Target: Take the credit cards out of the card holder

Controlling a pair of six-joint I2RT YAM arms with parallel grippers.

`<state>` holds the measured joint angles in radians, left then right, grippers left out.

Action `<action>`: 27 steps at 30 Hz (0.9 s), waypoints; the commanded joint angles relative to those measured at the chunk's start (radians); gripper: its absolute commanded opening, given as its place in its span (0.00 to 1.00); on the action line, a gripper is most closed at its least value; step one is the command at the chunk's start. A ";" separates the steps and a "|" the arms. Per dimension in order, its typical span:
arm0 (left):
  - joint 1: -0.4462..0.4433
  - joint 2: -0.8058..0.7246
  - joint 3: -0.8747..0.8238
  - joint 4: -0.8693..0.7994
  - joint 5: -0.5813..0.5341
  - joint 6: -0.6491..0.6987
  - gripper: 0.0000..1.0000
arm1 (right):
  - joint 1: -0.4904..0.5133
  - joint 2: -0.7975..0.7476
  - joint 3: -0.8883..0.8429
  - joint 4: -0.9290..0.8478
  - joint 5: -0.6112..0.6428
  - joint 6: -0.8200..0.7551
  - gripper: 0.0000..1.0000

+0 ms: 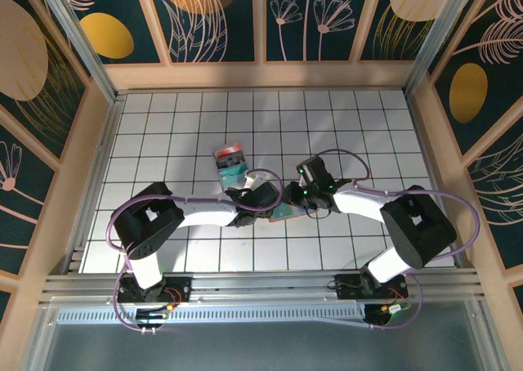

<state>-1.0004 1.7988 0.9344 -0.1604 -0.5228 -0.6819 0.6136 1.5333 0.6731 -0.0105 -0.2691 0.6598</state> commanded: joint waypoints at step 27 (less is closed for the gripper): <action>0.001 0.047 -0.004 -0.002 0.016 0.000 0.99 | -0.030 -0.023 -0.063 0.174 -0.215 0.036 0.22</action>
<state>-1.0000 1.8114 0.9348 -0.1528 -0.5350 -0.6823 0.5762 1.5410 0.6231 0.0975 -0.4049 0.6758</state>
